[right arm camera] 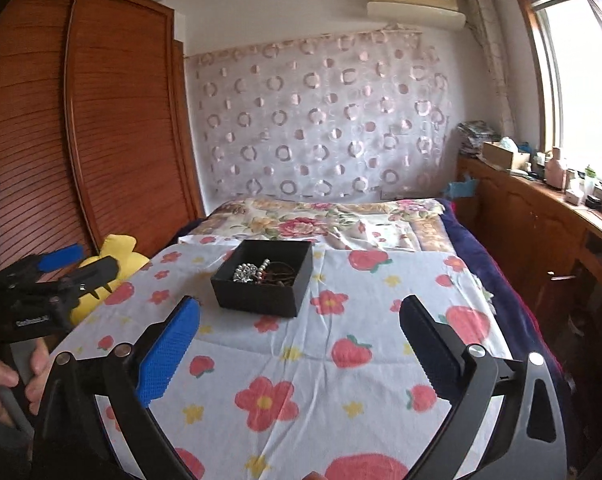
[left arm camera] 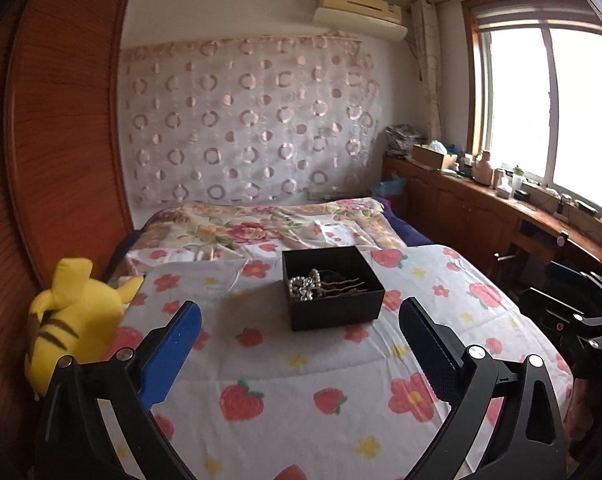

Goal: Organize jewelry

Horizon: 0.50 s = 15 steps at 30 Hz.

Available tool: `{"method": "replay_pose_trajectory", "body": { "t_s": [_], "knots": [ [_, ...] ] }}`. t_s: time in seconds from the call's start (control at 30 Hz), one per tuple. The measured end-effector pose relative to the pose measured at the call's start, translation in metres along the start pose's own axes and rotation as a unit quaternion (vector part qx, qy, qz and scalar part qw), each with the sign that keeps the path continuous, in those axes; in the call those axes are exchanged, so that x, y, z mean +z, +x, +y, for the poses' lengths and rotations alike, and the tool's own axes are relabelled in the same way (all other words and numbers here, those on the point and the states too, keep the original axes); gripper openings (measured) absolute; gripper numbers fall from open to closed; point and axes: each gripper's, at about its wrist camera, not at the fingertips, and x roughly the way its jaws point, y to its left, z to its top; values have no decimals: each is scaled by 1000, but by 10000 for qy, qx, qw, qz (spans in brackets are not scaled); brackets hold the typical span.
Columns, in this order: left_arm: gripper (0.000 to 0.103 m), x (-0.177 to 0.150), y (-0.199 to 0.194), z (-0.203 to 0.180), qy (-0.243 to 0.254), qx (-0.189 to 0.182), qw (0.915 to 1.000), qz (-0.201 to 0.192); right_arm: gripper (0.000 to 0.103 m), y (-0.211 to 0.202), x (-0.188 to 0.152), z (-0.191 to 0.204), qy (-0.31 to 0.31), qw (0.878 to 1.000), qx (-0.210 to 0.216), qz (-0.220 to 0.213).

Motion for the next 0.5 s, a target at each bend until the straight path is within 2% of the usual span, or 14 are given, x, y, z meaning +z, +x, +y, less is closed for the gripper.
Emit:
{"method": "replay_pose_trajectory", "body": {
  "t_s": [0.5],
  "knots": [
    [96,-15,-12,0,-54,154,9999,30,101,-5,-9,10,-24,9999,-100,-114]
  ]
}}
